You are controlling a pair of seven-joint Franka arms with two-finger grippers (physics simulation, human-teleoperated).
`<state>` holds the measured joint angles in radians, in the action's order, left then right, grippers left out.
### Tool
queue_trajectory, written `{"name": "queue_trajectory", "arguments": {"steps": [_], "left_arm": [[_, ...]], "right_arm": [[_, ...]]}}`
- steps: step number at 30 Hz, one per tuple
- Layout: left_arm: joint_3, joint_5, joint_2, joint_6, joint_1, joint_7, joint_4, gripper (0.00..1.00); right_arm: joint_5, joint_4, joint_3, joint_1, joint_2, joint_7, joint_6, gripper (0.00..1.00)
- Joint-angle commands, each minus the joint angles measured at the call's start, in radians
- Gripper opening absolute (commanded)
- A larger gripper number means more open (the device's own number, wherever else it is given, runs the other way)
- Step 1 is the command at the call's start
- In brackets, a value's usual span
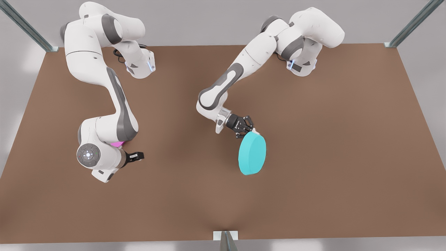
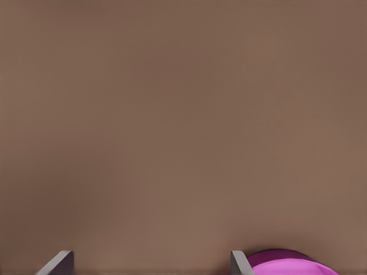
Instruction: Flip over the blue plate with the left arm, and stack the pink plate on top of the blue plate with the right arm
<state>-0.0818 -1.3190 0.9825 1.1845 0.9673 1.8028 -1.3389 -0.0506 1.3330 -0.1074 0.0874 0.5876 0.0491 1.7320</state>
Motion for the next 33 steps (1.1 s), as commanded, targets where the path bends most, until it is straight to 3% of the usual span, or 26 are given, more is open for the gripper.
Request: {"name": "queue_trajectory", "arguments": {"steps": [1, 14, 28, 29, 31, 32, 33], "left_arm": [[0.001, -0.049, 0.001, 0.003, 0.001, 0.003, 0.0, 0.21], [0.001, -0.195, 0.081, -0.034, 0.051, 0.257, -0.003, 0.21], [0.001, -0.2, 0.153, -0.06, 0.087, 0.34, 0.0, 0.21], [0.001, -0.2, 0.153, -0.06, 0.086, 0.34, 0.0, 0.3], [0.001, -0.2, 0.153, -0.06, 0.087, 0.339, 0.0, 0.88], [0.001, -0.2, 0.153, -0.063, 0.088, 0.339, 0.0, 1.0], [0.001, -0.221, 0.153, -0.068, 0.088, 0.337, 0.0, 1.0]], "right_arm": [[0.0, 0.0, 0.0, 0.0, 0.0, 0.0, 0.0, 1.0], [0.002, 0.003, 0.0, -0.003, 0.0, 0.002, 0.003, 1.0], [0.002, 0.003, 0.0, -0.006, 0.0, 0.002, 0.004, 1.0], [0.002, 0.003, 0.0, -0.006, 0.0, 0.002, 0.004, 1.0], [0.002, 0.003, 0.0, -0.008, 0.0, 0.002, 0.004, 1.0], [0.002, 0.003, 0.0, -0.006, 0.0, 0.002, 0.004, 1.0], [0.002, 0.003, 0.0, -0.008, 0.0, 0.002, 0.004, 1.0]]}}
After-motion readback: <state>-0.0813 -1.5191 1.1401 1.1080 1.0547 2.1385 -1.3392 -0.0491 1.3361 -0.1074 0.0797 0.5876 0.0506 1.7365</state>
